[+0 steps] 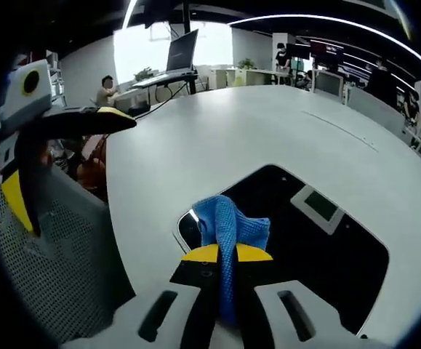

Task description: Wipe the mirror surface with the cleaning cloth until all visible marks leave the cleaned area.

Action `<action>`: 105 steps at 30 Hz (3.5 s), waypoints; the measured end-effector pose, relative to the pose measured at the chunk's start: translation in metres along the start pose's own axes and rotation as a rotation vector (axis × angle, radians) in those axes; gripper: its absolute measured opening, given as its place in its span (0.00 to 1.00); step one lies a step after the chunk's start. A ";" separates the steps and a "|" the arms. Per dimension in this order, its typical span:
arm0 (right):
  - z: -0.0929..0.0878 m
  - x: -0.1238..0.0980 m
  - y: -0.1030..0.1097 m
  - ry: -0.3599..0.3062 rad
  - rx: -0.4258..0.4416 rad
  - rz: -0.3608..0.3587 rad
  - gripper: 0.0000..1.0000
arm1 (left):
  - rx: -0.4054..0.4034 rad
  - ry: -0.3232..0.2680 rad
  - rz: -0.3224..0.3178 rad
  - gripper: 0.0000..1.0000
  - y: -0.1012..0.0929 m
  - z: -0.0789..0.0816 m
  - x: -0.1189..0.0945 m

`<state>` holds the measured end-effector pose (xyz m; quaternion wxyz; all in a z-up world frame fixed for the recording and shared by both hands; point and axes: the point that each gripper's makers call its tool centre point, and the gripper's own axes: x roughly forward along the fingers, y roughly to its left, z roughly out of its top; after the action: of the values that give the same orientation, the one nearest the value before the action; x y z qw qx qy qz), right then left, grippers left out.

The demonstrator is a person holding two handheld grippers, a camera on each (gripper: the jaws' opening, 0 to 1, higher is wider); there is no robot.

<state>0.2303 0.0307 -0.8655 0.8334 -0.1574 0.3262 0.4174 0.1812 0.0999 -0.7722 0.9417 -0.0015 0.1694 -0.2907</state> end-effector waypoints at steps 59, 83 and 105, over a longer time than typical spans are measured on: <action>-0.021 -0.023 -0.018 -0.016 -0.037 -0.047 0.00 | 0.009 -0.007 -0.001 0.85 -0.001 0.001 -0.002; -0.031 -0.035 -0.026 0.011 -0.032 -0.071 0.00 | 0.005 -0.030 -0.003 0.85 -0.002 0.003 -0.004; -0.016 -0.022 -0.056 0.032 -0.100 -0.139 0.00 | -0.001 -0.024 -0.008 0.86 -0.002 0.003 -0.002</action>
<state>0.2589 -0.0245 -0.8633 0.8463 -0.2278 0.3063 0.3716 0.1801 0.0992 -0.7687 0.9425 -0.0059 0.1583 -0.2944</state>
